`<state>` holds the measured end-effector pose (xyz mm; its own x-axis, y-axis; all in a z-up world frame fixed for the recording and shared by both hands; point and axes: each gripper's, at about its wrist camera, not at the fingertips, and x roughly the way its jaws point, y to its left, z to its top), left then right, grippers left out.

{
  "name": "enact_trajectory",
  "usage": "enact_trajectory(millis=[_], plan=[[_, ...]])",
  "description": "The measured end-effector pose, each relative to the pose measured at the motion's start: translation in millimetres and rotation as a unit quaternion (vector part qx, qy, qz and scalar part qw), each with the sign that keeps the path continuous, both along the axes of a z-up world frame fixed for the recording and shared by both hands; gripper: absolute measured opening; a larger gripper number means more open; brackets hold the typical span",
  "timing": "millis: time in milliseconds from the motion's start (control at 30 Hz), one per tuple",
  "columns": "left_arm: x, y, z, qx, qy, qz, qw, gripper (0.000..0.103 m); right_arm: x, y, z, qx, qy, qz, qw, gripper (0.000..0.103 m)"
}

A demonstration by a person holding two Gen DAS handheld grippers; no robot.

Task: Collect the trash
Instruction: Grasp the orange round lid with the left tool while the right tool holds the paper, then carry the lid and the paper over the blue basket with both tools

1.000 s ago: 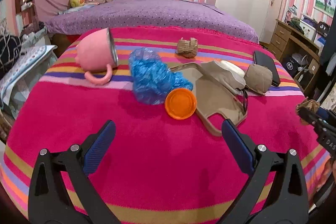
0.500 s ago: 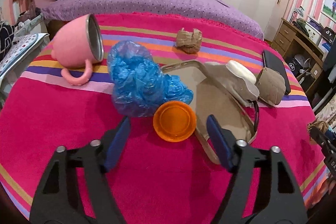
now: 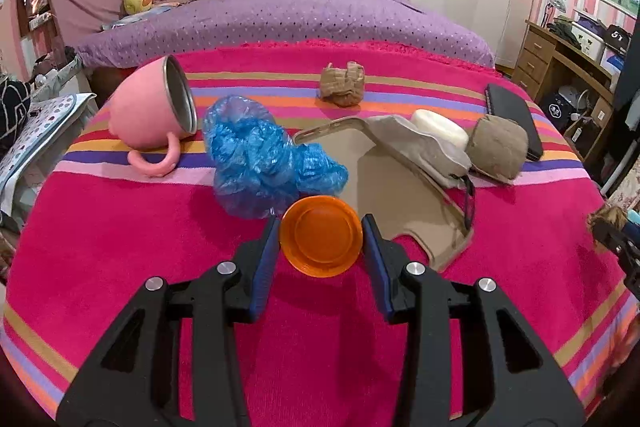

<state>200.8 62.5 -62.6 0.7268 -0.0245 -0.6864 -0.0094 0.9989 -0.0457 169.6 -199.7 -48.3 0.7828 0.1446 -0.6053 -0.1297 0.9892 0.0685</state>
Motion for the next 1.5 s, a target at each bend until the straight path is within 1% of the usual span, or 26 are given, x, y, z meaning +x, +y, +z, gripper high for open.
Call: enact_trajectory(millis=[133,267,400,600,733,833,967,1100,1300,1467,1500], plan=[[-20.2,-0.2,6.6,0.018,-0.016,-0.003,0.9997,0.04,-4.7,-2.9,2.4,0.001,-0.01,0.001,1.0,0.047],[-37.2,0.7,13.2,0.017,-0.034,0.002,0.9993,0.04,-9.1,-4.1,3.2,0.0,-0.014,0.005,1.0,0.047],[-44.0,-3.3,12.0,0.035,-0.042,0.01,0.9985,0.04,-12.5,-4.7,4.1,0.0,-0.018,0.01,1.0,0.047],[-45.2,-7.7,11.0,0.028,-0.044,0.013,0.9986,0.04,-18.2,-3.8,5.7,-0.002,-0.025,0.017,1.0,0.047],[-49.4,-18.4,16.6,0.03,-0.057,0.008,0.9979,0.04,-21.8,-7.7,7.2,0.006,-0.031,0.019,0.999,0.047],[-52.4,-27.9,19.0,0.031,-0.059,0.003,0.9978,0.04,-24.4,-11.4,9.3,0.011,-0.036,0.02,0.999,0.047],[-58.2,-40.5,27.6,0.027,-0.071,-0.001,0.9971,0.04,-34.4,-16.8,16.0,0.003,-0.049,0.022,0.999,0.047],[-64.7,-59.6,39.6,0.029,-0.086,-0.005,0.9959,0.04,-47.7,-27.0,25.7,-0.007,-0.063,0.02,0.998,0.047],[-80.5,-105.0,51.2,0.045,-0.11,-0.03,0.9925,0.04,-68.1,-64.9,44.0,0.002,-0.082,-0.003,0.997,0.047],[-90.8,-148.2,50.6,0.021,-0.109,-0.058,0.9922,0.04,-87.3,-109.8,51.9,-0.012,-0.087,-0.031,0.996,0.047],[-92.6,-163.4,50.4,0.017,-0.11,-0.067,0.9916,0.04,-90.9,-118.1,52.6,-0.014,-0.087,-0.037,0.995,0.047]])
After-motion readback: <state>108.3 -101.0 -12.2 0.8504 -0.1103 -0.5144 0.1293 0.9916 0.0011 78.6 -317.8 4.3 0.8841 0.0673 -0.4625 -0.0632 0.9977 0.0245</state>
